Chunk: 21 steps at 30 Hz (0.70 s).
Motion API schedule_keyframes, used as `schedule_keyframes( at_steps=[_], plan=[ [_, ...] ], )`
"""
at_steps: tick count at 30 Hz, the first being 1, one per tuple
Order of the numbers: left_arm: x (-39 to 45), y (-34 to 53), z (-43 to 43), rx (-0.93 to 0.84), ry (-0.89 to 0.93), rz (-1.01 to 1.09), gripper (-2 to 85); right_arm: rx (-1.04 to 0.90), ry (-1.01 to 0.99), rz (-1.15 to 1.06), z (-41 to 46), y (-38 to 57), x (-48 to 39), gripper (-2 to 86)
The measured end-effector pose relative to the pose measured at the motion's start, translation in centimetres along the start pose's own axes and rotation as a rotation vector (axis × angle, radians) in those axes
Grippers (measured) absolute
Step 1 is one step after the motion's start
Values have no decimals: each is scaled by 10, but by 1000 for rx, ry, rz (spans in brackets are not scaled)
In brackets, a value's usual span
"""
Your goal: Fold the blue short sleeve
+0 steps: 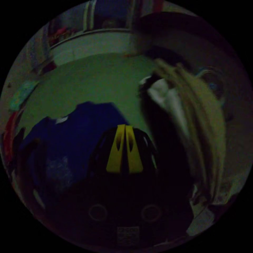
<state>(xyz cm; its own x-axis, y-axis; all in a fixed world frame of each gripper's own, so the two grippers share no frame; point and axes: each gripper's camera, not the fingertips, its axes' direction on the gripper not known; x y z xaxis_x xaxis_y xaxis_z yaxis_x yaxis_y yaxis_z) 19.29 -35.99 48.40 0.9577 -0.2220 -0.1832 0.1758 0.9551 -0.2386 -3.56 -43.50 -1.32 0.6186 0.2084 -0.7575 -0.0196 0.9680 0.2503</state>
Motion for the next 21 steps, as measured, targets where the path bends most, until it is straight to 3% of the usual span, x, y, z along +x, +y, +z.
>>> schedule_keyframes(
  at_steps=[2, 5, 7, 9, 14, 17, 19, 21],
  plan=[
    [6, 4, 0, -5, -14, 5, -5, 60, 40, 45, -11, 6, 10, -10],
    [19, 12, -2, -3, -32, 28, -5, 39, -146, 32, -26, 15, 17, -10],
    [27, 17, -6, 3, -47, 42, -5, -90, -326, -61, -31, 21, 11, -10],
    [37, 26, -15, 35, -62, 68, -4, -198, -370, -105, -29, 27, 6, -10],
    [55, 44, -27, 61, -68, 96, -4, -243, -278, -118, -30, 39, 13, -11],
    [67, 53, -31, 31, -40, 118, -4, -227, -176, 10, -28, 40, 39, -13],
    [75, 63, -38, 3, -44, 146, -4, -19, 3, 99, -64, 44, 61, -12],
    [81, 86, -56, 21, -89, 194, -4, 45, -74, 55, -90, 50, 69, -11]
  ],
)
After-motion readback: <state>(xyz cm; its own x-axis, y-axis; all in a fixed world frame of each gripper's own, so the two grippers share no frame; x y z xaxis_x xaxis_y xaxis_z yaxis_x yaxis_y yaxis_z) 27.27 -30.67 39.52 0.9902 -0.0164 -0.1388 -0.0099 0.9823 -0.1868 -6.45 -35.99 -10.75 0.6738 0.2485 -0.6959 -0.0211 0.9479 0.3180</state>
